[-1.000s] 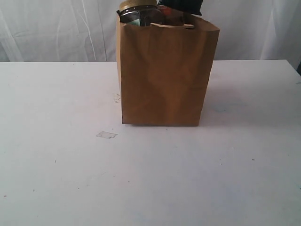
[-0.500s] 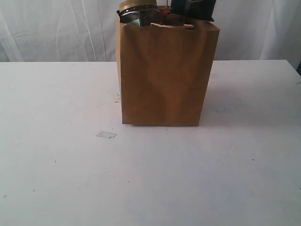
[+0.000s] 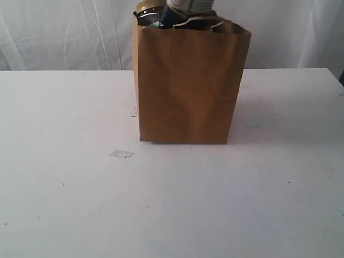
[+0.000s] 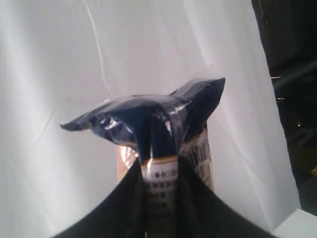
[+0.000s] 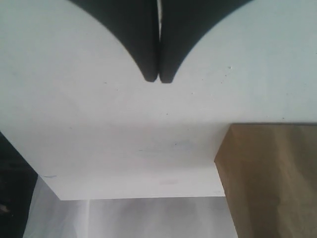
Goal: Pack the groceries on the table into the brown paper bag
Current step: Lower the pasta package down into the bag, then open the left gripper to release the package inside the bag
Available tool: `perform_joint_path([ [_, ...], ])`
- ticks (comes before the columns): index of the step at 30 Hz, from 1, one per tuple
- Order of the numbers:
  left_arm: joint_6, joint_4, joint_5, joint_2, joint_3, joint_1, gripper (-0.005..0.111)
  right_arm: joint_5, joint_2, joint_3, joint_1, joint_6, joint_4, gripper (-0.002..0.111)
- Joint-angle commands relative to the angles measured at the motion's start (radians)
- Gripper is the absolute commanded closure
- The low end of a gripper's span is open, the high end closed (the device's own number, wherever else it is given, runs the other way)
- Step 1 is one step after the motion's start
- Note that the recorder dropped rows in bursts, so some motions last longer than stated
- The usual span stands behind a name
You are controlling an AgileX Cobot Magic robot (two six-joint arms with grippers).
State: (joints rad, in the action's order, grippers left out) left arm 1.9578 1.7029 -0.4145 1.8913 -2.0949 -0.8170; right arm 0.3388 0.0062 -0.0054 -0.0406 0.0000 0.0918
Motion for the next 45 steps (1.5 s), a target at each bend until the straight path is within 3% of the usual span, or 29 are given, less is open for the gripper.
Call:
perform_joint_path([
  [1, 0.056, 0.029, 0.04, -0.073, -0.012, -0.005, 0.107, -0.015, -0.006, 0.005, 0.001, 0.0, -0.003, 0.108],
  [13, 0.007, 0.041, 0.164, -0.016, -0.01, -0.005, 0.107, -0.015, -0.006, 0.005, 0.001, 0.0, -0.003, 0.108],
  [22, 0.0, 0.041, 0.104, 0.004, -0.01, -0.005, 0.107, -0.015, -0.006, 0.005, 0.001, 0.0, -0.003, 0.108],
  [25, -0.107, 0.041, 0.103, 0.004, -0.01, -0.005, 0.107, -0.015, -0.006, 0.005, 0.001, 0.0, -0.003, 0.108],
  [30, -0.152, 0.041, 0.231, 0.004, 0.017, -0.005, 0.107, -0.015, -0.006, 0.005, 0.001, 0.0, -0.003, 0.108],
  [37, -0.142, 0.041, 0.295, 0.004, 0.104, -0.005, 0.107, -0.015, -0.006, 0.005, 0.001, 0.0, -0.003, 0.108],
  [45, -0.118, 0.041, 0.228, 0.004, 0.106, -0.005, 0.107, -0.015, -0.006, 0.005, 0.001, 0.0, -0.003, 0.108],
])
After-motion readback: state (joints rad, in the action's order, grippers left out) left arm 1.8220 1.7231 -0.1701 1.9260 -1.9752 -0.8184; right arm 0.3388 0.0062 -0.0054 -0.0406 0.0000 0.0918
